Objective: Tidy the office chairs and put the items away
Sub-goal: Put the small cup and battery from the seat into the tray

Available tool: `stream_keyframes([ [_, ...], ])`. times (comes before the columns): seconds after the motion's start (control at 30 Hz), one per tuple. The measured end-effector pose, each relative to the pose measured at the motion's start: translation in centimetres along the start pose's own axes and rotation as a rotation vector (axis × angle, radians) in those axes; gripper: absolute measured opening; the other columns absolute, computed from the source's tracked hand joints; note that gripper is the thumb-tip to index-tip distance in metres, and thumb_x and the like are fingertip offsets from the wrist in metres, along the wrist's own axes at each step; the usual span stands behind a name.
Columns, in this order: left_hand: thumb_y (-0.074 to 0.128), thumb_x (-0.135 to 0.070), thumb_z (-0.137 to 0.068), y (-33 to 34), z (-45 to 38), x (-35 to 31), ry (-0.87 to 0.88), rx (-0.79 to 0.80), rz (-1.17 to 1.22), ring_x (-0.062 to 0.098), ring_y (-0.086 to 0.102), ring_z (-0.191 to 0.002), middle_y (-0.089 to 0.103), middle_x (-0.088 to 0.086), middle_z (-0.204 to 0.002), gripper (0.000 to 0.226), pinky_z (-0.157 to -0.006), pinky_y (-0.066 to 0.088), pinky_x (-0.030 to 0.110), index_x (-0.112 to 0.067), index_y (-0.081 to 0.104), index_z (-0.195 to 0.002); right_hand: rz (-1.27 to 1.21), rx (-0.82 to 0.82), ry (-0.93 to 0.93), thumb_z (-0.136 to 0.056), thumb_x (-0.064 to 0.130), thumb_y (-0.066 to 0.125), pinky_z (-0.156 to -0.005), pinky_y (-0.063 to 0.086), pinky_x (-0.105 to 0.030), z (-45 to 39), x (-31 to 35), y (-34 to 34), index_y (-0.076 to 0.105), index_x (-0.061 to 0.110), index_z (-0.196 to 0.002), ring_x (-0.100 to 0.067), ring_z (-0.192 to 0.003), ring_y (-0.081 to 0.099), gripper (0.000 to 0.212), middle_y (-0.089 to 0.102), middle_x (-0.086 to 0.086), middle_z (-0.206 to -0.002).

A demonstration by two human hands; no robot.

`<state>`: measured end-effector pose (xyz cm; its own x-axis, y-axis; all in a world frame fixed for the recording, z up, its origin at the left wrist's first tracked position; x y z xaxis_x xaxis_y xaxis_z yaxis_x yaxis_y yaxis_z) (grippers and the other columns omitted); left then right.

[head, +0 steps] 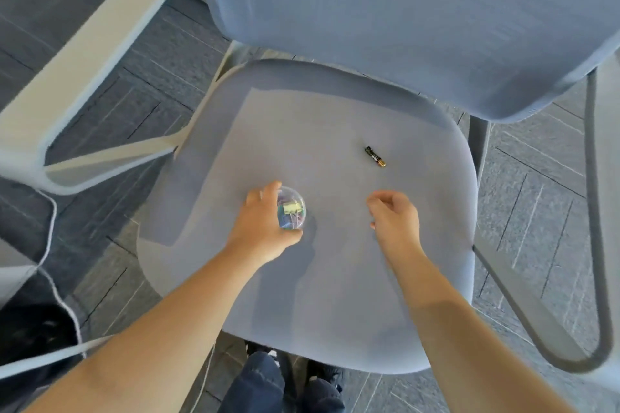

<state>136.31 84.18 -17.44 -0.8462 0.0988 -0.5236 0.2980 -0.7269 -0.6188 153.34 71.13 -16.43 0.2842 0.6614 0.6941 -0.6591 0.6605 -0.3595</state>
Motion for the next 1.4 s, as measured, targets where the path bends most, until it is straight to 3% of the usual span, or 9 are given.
stream_keyframes([
  [0.17,0.072,-0.020,-0.072,-2.8,-4.5,-4.4,0.119,-0.065,0.156,0.017,0.036,-0.127,0.036,0.002,-0.139,0.079,-0.084,0.025,0.019,-0.021,0.027,-0.138,0.243,-0.139,-0.129,-0.088,0.013,0.049,-0.074,0.035,-0.022,-4.9,3.0,-0.5,0.046,0.011,-0.130,-0.026,-0.114,0.049,0.042,0.046,-0.009,-0.133],
  [0.27,0.072,-0.021,-0.072,-3.0,-6.6,-5.0,0.145,-0.074,0.179,0.016,0.037,-0.126,0.035,0.002,-0.141,0.082,-0.083,0.025,0.017,-0.024,0.025,-0.139,0.388,-0.174,-0.175,-0.086,0.009,0.048,-0.094,0.034,-0.029,-7.4,3.4,0.4,0.046,0.009,-0.129,-0.031,-0.123,0.038,0.043,0.043,-0.015,-0.133],
  [0.5,0.073,-0.021,-0.072,-3.3,-7.6,-4.3,0.170,-0.101,0.226,0.014,0.035,-0.127,0.033,-0.001,-0.143,0.083,-0.070,0.020,0.006,-0.025,0.025,-0.139,0.702,-0.220,-0.211,-0.089,0.011,0.049,-0.086,0.040,-0.036,-9.2,3.9,1.6,0.054,0.000,-0.115,-0.035,-0.117,0.042,0.028,0.048,-0.020,-0.125],
  [0.77,0.075,-0.020,-0.068,-7.4,-2.0,-2.2,0.098,-0.145,0.304,0.016,0.039,-0.124,0.038,0.003,-0.138,0.081,-0.086,0.027,0.018,-0.022,0.031,-0.136,0.372,-0.038,-0.292,-0.090,0.015,0.051,-0.063,0.037,-0.026,-2.3,7.6,4.0,0.055,0.002,-0.106,-0.019,-0.079,0.049,0.022,0.055,0.002,-0.077],
  [0.9,0.078,-0.024,-0.061,-10.2,3.7,-0.2,0.033,-0.219,0.362,0.014,0.045,-0.115,0.044,-0.003,-0.129,0.080,-0.085,0.034,0.025,-0.023,0.037,-0.130,0.327,0.102,-0.395,-0.089,0.014,0.053,-0.063,0.040,-0.019,3.3,10.8,5.6,0.057,0.006,-0.113,-0.015,-0.085,0.049,0.026,0.054,0.000,-0.092],
  [1.0,0.074,-0.038,-0.049,-12.1,8.8,1.5,-0.002,-0.291,0.390,0.019,0.053,-0.112,0.053,0.000,-0.123,0.079,-0.084,0.046,0.032,-0.022,0.046,-0.121,0.324,0.203,-0.474,-0.087,0.012,0.055,-0.048,0.037,-0.004,7.7,12.5,7.1,0.059,0.004,-0.109,-0.015,-0.082,0.049,0.024,0.054,0.000,-0.088],
  [1.1,0.079,-0.028,-0.059,-14.0,14.6,4.5,-0.057,-0.425,0.452,0.015,0.051,-0.107,0.049,-0.006,-0.120,0.074,-0.068,0.044,0.016,-0.021,0.045,-0.124,0.345,0.323,-0.547,-0.085,0.009,0.056,-0.045,0.036,-0.001,12.6,13.6,9.6,0.059,0.004,-0.105,-0.009,-0.066,0.047,0.020,0.048,0.009,-0.071],
  [1.27,0.075,-0.020,-0.068,-16.6,26.1,10.9,-0.171,-0.634,0.536,0.014,0.052,-0.099,0.049,-0.003,-0.122,0.062,-0.054,0.041,0.011,-0.020,0.046,-0.122,0.426,0.521,-0.702,-0.082,0.008,0.061,-0.063,0.036,-0.016,23.3,14.2,14.8,0.060,0.003,-0.104,-0.012,-0.078,0.049,0.022,0.052,0.008,-0.074],
  [1.4,0.076,-0.020,-0.067,-18.5,35.6,16.2,-0.261,-0.780,0.564,0.014,0.052,-0.099,0.053,-0.002,-0.122,0.056,-0.062,0.037,0.016,-0.020,0.051,-0.117,0.485,0.692,-0.802,-0.080,0.007,0.063,-0.077,0.035,-0.022,32.8,13.2,19.4,0.061,0.004,-0.099,-0.012,-0.087,0.051,0.020,0.056,0.000,-0.090],
])
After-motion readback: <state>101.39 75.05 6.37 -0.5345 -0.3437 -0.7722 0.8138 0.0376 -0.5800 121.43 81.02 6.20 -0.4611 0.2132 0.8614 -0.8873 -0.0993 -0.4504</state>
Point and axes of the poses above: each hand's wrist, its own z-axis away from the middle knuckle, its own y-axis out of the palm, x = y × z, the point moved 10 cm from there along -z, towards the middle knuckle
